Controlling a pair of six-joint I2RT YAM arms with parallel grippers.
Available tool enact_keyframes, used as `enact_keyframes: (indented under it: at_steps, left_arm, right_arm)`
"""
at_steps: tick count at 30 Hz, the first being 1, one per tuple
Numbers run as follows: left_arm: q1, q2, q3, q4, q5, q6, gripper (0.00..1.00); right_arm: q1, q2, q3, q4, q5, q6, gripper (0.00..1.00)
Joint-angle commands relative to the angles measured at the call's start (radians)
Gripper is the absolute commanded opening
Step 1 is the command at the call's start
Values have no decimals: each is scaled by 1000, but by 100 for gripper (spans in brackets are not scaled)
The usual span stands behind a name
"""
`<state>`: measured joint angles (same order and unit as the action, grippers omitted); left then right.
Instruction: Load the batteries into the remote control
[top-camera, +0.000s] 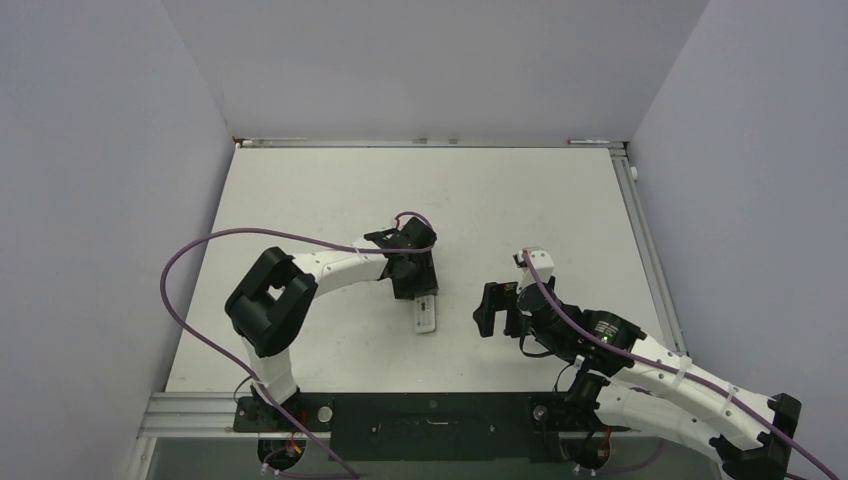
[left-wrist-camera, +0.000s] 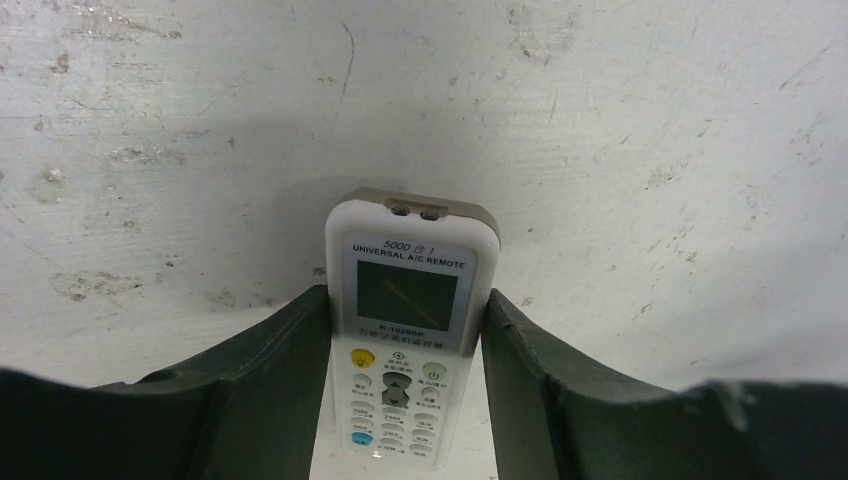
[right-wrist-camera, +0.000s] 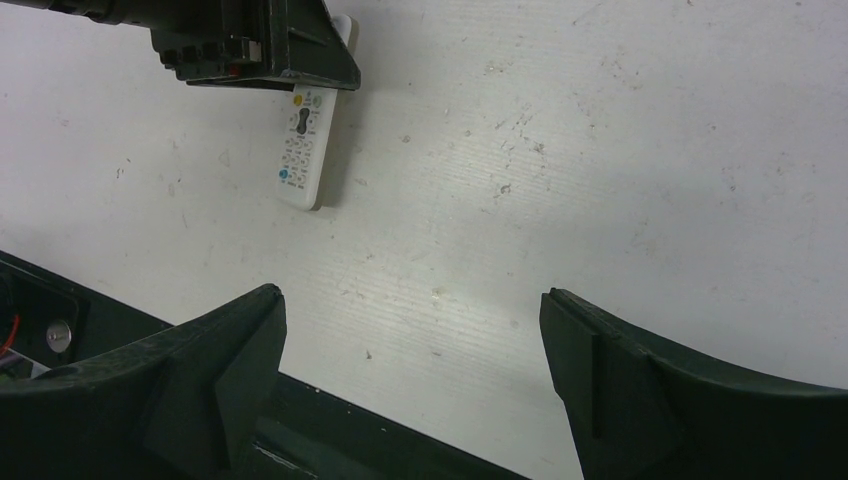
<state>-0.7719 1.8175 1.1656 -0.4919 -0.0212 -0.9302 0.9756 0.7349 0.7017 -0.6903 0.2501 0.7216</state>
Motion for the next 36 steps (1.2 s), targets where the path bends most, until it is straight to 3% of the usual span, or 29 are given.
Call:
enact_keyframes:
  at_steps: [1,15,36]
  left_arm:
    - [-6,12,51,-32,-23,-9,32]
    - [-8,-1,46,-34,-18,-4,64]
    - [-6,-178,3,27,1,102,79]
  right_arm:
    - [-3,-6,-5,24,0,-1,99]
    - [-3,7,2,26,-7,-6,99]
    - [-3,43,71,-2,18,-52,100]
